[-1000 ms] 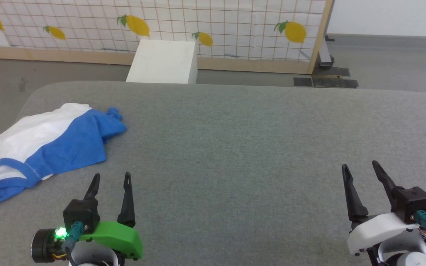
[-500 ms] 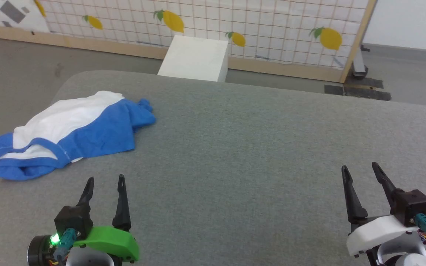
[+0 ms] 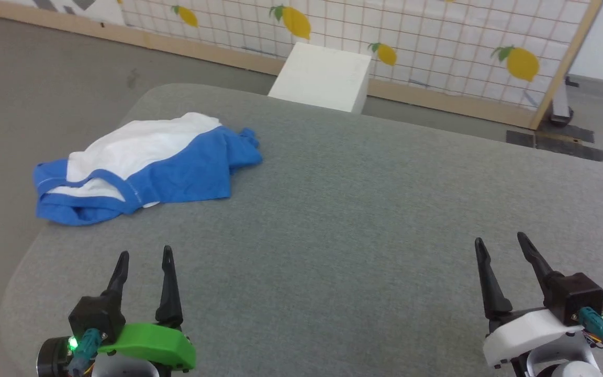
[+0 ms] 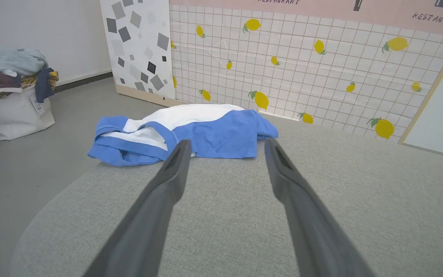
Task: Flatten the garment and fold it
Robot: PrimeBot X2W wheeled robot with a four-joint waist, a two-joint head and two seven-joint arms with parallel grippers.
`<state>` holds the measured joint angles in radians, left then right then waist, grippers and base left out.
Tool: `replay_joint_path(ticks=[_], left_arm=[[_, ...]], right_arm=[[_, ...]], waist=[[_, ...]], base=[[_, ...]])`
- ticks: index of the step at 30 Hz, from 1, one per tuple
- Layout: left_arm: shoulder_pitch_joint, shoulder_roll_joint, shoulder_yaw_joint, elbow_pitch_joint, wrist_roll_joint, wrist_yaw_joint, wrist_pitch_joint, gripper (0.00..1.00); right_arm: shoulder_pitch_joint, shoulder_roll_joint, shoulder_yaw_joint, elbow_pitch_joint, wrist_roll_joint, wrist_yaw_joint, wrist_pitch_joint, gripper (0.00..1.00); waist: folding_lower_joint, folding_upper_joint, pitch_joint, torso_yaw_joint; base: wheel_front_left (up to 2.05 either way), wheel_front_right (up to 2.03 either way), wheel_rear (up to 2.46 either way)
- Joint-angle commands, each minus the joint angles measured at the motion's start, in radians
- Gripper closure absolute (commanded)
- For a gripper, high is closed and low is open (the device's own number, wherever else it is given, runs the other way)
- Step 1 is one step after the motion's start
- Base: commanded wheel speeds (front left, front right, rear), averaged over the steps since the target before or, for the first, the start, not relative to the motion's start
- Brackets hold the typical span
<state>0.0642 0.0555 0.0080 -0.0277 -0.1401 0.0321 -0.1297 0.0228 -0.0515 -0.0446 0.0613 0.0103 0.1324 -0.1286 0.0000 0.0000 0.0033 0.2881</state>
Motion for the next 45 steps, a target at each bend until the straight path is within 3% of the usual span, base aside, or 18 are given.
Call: replay_joint_path(ticks=[1, 16, 45], left_arm=[[0.018, -0.003, 0.000, -0.005, -0.007, 0.006, -0.011, 0.00], [0.042, -0.003, 0.006, -0.003, -0.027, 0.011, -0.042, 0.00], [0.078, -0.005, -0.003, 0.000, -0.081, 0.036, -0.101, 0.00]], right_arm=[[0.006, 0.001, 0.003, 0.007, 0.001, -0.001, -0.011, 0.00], [0.007, 0.001, 0.033, 0.029, 0.008, -0.001, -0.042, 0.00], [0.012, 0.001, 0.041, 0.063, 0.013, -0.002, -0.102, 0.00]], waist=[[0.0000, 0.0000, 0.003, 0.029], [0.0000, 0.0000, -0.004, 0.165], [0.0000, 0.0000, -0.011, 0.312]], base=[[0.00, 0.00, 0.00], [-0.01, -0.01, -0.01], [-0.03, -0.03, -0.03]])
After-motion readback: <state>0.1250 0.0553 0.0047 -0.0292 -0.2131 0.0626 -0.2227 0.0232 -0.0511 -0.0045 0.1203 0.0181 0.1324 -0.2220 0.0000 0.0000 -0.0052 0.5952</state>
